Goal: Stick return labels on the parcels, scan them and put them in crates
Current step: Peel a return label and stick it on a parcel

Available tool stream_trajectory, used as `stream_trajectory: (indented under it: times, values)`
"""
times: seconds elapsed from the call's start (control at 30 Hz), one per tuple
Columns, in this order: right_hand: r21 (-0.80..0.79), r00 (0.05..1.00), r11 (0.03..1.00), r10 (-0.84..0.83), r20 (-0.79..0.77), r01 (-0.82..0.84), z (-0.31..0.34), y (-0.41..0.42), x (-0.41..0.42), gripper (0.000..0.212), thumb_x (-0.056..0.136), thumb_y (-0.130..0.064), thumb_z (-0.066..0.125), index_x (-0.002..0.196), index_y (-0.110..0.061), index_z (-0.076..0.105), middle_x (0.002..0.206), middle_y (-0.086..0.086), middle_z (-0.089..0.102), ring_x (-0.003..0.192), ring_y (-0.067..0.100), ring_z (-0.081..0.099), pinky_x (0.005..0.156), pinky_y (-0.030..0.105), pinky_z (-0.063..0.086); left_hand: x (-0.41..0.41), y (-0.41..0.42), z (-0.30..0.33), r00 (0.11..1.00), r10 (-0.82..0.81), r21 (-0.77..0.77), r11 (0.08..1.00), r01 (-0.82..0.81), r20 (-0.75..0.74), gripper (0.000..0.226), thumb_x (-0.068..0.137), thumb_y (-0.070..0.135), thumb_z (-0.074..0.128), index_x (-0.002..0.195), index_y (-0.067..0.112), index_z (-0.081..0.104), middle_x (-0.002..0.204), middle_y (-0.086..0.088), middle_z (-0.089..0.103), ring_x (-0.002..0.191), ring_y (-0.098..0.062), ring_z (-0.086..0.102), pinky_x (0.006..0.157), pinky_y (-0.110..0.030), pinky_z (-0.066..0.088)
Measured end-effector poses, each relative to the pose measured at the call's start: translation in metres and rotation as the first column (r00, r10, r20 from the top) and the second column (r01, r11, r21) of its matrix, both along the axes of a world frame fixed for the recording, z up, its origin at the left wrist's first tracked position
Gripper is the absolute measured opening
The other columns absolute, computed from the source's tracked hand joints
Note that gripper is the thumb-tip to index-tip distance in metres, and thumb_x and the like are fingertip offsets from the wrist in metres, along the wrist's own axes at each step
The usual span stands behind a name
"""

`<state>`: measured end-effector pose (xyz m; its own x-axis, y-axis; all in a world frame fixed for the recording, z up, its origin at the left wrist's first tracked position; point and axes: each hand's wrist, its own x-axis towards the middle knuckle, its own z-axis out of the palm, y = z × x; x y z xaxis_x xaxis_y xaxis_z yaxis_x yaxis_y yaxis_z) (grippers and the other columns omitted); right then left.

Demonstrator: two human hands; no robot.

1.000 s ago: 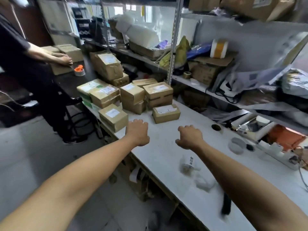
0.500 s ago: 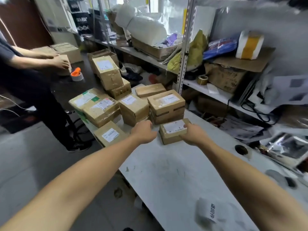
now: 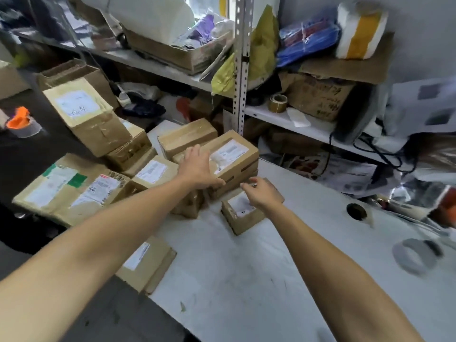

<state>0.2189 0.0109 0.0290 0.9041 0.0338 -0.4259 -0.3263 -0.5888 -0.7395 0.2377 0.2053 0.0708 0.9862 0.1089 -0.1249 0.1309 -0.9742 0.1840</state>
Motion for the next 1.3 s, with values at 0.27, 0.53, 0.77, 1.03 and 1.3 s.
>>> stream_trajectory:
  times: [0.27,0.53,0.77,1.03,1.3]
  values:
    - [0.318,0.942,0.9,-0.224,-0.25,0.298,-0.016,0.019,0.008,0.076,0.095,-0.051,0.062,0.156,-0.024,0.026,0.147,0.013,0.049,0.116,0.028,0.062,0.082,0.034,0.059,0.027,0.015,-0.013,0.991,-0.042,-0.035,0.999,0.038,-0.125,0.139,0.061,0.067,0.083,0.16,0.029,-0.006,0.16,-0.021,0.023,0.148,-0.042,0.021,0.12,-0.054,0.024]
    - [0.543,0.904,0.73,-0.265,-0.336,0.416,0.004,0.004,-0.011,0.11,0.071,-0.071,0.076,0.156,-0.04,0.014,0.153,0.005,0.041,0.129,0.035,0.053,0.088,0.052,0.058,-0.013,-0.039,0.014,0.994,0.087,-0.244,0.965,-0.101,-0.064,0.11,0.056,0.078,0.066,0.149,0.028,0.033,0.139,-0.019,0.04,0.132,-0.042,0.034,0.11,-0.052,0.029]
    - [0.493,0.926,0.784,-0.335,-0.176,0.378,0.014,-0.109,-0.068,0.085,0.072,-0.052,0.077,0.145,-0.041,0.034,0.128,0.002,0.059,0.101,0.022,0.063,0.073,0.036,0.053,-0.095,-0.101,-0.016,0.995,-0.083,-0.573,0.819,0.036,-0.055,0.133,0.05,0.09,0.072,0.155,0.036,0.013,0.152,-0.006,0.029,0.14,-0.031,0.035,0.115,-0.051,0.036]
    - [0.423,0.974,0.887,-0.108,-0.198,0.184,0.036,-0.269,-0.149,0.06,0.054,-0.047,0.081,0.104,-0.025,0.055,0.099,0.003,0.06,0.086,0.02,0.058,0.074,0.038,0.049,-0.109,-0.149,-0.021,0.882,-0.31,-0.904,0.354,-0.24,-0.356,0.111,0.045,0.055,0.096,0.143,0.026,0.053,0.143,-0.005,0.055,0.131,-0.029,0.053,0.104,-0.053,0.05]
    - [0.248,0.703,0.696,-0.707,0.076,0.674,0.01,-0.336,-0.234,0.049,0.085,-0.056,0.073,0.113,-0.017,0.062,0.115,0.006,0.065,0.101,0.022,0.063,0.08,0.034,0.051,-0.15,-0.221,-0.044,0.742,-0.496,-0.879,0.39,-0.275,-0.452,0.08,0.048,0.042,0.096,0.12,0.021,0.069,0.12,-0.008,0.065,0.103,-0.029,0.067,0.092,-0.055,0.057]
